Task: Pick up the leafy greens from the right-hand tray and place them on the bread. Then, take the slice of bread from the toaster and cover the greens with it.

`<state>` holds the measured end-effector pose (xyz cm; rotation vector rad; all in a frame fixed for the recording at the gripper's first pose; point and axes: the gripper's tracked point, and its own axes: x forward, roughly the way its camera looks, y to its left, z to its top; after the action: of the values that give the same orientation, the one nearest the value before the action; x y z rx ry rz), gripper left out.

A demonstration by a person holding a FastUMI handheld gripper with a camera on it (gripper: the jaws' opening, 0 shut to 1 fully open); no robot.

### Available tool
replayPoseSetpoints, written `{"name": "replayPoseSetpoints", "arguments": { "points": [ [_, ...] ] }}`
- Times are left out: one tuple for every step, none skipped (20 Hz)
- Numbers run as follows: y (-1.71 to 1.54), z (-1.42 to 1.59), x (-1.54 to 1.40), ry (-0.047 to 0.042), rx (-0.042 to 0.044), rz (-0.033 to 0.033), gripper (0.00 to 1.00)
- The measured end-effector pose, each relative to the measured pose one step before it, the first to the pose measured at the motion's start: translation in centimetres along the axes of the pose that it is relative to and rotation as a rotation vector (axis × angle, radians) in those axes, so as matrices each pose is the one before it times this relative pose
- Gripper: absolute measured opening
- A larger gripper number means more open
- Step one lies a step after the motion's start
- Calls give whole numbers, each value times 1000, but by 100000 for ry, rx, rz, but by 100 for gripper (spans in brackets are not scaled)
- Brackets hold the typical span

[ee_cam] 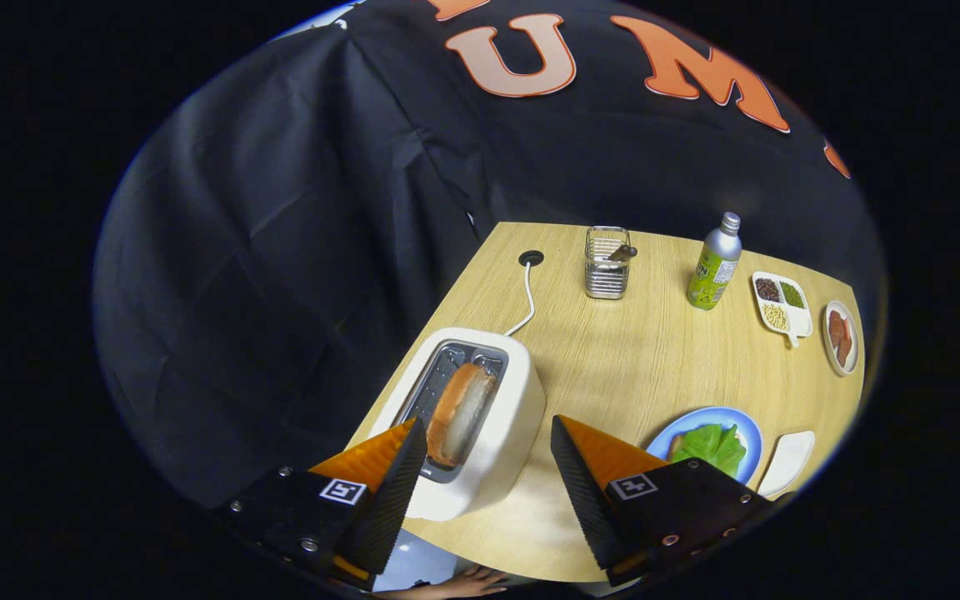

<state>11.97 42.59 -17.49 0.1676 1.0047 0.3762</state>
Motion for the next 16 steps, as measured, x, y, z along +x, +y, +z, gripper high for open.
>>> {"name": "replayPoseSetpoints", "arguments": {
  "points": [
    [67, 238, 536, 651, 1917, -708, 90],
    [121, 99, 477, 1293, 1458, -559, 88],
    [250, -226, 315, 1542, 983, 44, 87],
    [344, -139, 358, 1433, 469, 291, 87],
    [201, -195, 434, 1094, 409, 193, 86],
    [193, -25, 321, 713, 43, -67, 84],
    [217, -105, 246, 273, -179, -50, 82],
    [243, -182, 344, 500, -553, -703, 79],
    [340, -478, 186, 1597, -80, 253, 76],
    [490, -180, 283, 1092, 68, 1469, 72],
    [389, -243, 432, 738, -27, 425, 70],
    [133, 28, 221, 690, -59, -560, 67],
    [143, -110, -28, 587, 115, -692, 63],
    [151, 41, 174, 449, 281, -268, 59],
    [90, 11, 267, 126, 512, -65, 55],
    [-33, 172, 266, -209, 96, 31, 52]
  ]
}}
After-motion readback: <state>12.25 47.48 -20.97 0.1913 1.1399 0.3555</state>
